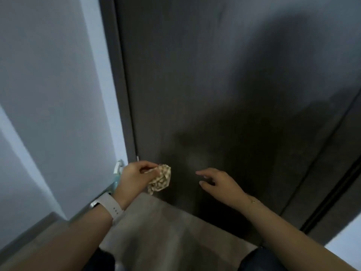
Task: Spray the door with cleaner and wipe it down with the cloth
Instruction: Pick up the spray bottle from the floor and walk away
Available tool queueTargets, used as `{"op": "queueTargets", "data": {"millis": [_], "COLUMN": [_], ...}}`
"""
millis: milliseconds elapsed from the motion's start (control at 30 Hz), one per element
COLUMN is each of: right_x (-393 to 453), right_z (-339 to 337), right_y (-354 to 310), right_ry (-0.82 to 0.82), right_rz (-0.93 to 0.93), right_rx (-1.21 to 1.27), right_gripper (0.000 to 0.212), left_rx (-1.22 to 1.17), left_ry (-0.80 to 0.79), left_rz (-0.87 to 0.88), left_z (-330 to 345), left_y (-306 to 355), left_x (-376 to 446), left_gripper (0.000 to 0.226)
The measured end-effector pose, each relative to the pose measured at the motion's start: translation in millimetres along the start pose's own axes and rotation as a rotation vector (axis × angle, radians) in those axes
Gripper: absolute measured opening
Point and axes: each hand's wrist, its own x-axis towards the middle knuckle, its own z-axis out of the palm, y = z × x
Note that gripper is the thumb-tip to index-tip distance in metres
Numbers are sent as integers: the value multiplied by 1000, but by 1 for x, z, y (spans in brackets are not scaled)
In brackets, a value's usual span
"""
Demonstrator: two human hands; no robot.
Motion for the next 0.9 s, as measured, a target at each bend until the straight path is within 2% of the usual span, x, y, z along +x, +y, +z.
{"op": "queueTargets", "data": {"millis": [167, 400, 700, 867, 900], "right_x": [57, 165, 315, 404, 418], "right_z": [54, 163, 366, 474, 491], "right_y": [-54, -83, -28, -9, -7], "right_ry": [-97, -244, -259, -91, -68], "right_rz": [-4, -26, 176, 141, 123], "right_rx": [210, 209, 484, 578, 580], "right_gripper": [29, 30, 20, 51, 51], "left_rx": [-15, 27, -125, -299, -335], "left_ry": [134, 297, 481, 644, 666], "left_rz": [-94, -332, -625, -697, -711], "left_z": [-88, -155, -123, -91, -87], "left_y": [-47, -164, -365, -446, -455], "left_x": [3, 15, 60, 86, 89], "left_gripper": [16, 7, 6, 8, 9]}}
